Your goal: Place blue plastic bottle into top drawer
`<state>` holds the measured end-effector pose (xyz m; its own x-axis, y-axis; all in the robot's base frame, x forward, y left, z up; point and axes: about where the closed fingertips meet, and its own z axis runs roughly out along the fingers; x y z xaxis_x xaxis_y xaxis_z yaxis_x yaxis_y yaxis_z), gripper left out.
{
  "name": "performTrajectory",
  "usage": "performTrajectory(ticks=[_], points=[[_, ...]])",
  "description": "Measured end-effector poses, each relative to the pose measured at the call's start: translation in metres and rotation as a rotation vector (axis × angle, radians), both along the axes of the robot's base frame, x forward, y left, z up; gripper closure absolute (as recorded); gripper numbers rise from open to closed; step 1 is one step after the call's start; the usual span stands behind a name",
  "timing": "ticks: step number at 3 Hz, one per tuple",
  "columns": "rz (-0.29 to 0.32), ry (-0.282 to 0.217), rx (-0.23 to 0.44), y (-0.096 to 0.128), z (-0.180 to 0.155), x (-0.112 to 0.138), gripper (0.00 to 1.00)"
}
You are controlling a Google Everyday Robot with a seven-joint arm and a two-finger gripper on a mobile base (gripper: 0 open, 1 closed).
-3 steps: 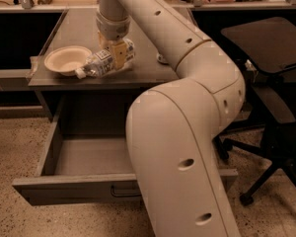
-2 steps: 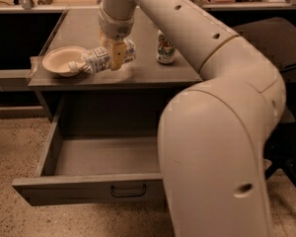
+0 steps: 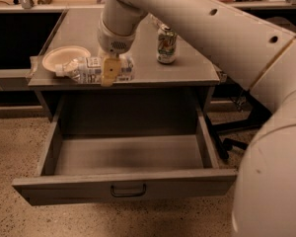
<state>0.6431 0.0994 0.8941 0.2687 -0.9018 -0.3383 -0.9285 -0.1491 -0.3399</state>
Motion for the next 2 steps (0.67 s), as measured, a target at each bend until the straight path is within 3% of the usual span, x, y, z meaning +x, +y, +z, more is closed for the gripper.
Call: performTrajectory(ticks=[1, 2], points=[[-0.11, 0.181, 0.004, 0.003, -0.052, -0.053, 1.0], [-0.184, 0.325, 0.003, 0.009, -0.108, -0.085, 1.0]])
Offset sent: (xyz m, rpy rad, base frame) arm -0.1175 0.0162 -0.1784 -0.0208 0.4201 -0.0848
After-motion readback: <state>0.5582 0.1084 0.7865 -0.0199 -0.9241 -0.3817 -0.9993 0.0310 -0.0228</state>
